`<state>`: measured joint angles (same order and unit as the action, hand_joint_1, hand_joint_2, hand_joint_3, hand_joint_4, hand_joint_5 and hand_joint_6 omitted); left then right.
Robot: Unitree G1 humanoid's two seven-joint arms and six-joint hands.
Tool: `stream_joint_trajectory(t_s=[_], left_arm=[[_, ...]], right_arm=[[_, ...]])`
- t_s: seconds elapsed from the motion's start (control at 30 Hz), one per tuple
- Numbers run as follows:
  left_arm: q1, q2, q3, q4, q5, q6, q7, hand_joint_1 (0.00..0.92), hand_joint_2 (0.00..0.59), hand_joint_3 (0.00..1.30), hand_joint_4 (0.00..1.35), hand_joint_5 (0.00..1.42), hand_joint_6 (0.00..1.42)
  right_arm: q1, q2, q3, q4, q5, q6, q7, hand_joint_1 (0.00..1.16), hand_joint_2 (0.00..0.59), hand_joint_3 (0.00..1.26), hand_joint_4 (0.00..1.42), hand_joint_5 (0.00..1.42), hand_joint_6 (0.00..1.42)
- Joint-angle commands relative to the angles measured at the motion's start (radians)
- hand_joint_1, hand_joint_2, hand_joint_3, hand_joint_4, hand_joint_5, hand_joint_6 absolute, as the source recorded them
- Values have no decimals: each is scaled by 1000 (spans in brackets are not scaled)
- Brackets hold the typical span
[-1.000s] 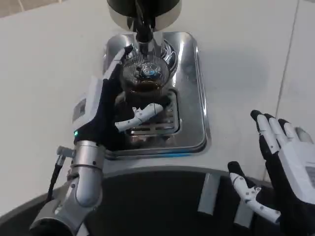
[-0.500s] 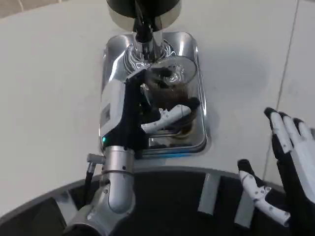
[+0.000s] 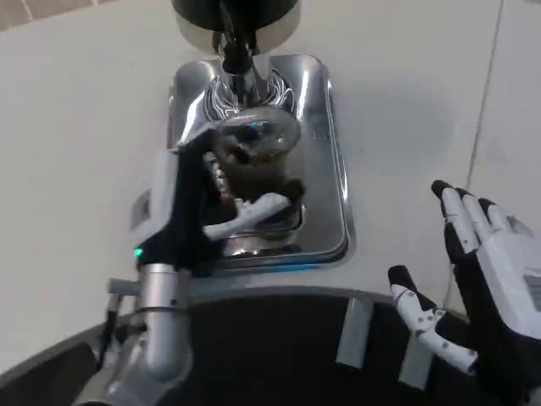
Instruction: Grasp the cup under the faucet to collect the drink, then remove the cup.
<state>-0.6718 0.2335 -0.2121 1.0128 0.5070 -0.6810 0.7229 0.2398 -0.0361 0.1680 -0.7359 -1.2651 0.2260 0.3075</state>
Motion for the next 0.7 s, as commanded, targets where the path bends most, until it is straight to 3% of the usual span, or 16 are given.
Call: stream_joint_trajectory(t_s=[0.03,0.3,0.5,0.7], left_arm=[[60,53,22,-66,0,-29,8,779,3,1125,1162,1258,1424],[147,81,58,-216,-4,-32,-25,784,0,1131,1162,1257,1424],[239,105,101,-353,-24,-45,-71,787,0,1136,1162,1243,1424],[377,141,165,-549,-53,-77,-140,793,0,1138,1162,1242,1424]], right_arm=[[-9,-41,-26,48,59,-28,-47,221,476,0,0,0,28],[-27,-89,-39,91,123,-42,-96,220,476,0,0,0,20],[-24,-104,-21,74,120,-48,-103,220,476,0,0,0,0],[-12,-137,6,40,100,-93,-119,227,498,0,0,0,0]])
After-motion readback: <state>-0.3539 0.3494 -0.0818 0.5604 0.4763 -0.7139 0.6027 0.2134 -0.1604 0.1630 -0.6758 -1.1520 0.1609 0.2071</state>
